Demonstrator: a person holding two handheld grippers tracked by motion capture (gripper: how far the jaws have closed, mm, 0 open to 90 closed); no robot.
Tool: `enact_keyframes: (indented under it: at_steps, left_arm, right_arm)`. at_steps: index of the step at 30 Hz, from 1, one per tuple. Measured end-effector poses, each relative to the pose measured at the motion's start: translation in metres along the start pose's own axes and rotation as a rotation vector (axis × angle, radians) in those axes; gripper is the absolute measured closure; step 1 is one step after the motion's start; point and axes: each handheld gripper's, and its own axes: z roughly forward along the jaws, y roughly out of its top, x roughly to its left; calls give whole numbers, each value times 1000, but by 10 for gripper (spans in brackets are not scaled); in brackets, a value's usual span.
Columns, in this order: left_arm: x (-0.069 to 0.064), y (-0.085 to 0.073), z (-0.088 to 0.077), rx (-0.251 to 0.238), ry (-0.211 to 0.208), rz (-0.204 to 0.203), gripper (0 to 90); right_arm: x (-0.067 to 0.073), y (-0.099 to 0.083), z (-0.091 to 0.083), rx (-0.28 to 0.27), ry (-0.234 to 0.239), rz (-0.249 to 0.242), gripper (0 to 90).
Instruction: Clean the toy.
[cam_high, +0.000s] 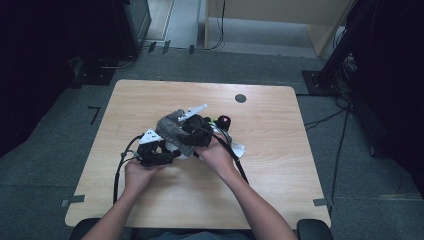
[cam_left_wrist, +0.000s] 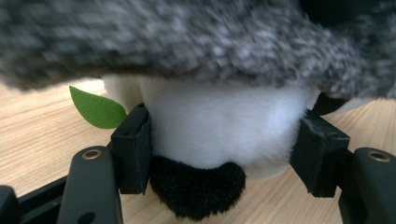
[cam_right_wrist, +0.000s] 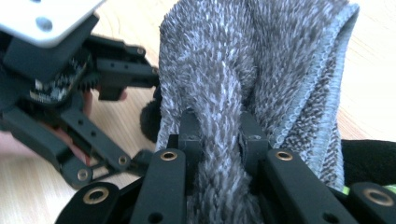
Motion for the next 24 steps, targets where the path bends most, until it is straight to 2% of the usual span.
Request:
enact_keyframes:
  at_steps: [4,8,15,22,24]
  left_arm:
    - [3,0,0,5,-12,-10,336]
    - [4,0,0,4,-14,-14,339]
    - [2,0,0,8,-11,-1,343]
    - [0,-1,0,17,-7,11,347]
    - [3,0,0,15,-15,-15,353]
  right_arm:
    - [3,-7,-1,21,9,-24,777]
    - [3,-17,-7,38,23,-22,780]
    - [3,-35,-15,55,43,-29,784]
    - [7,-49,-22,62,37,-44,788]
    - [7,-54,-27,77,25,-39,791]
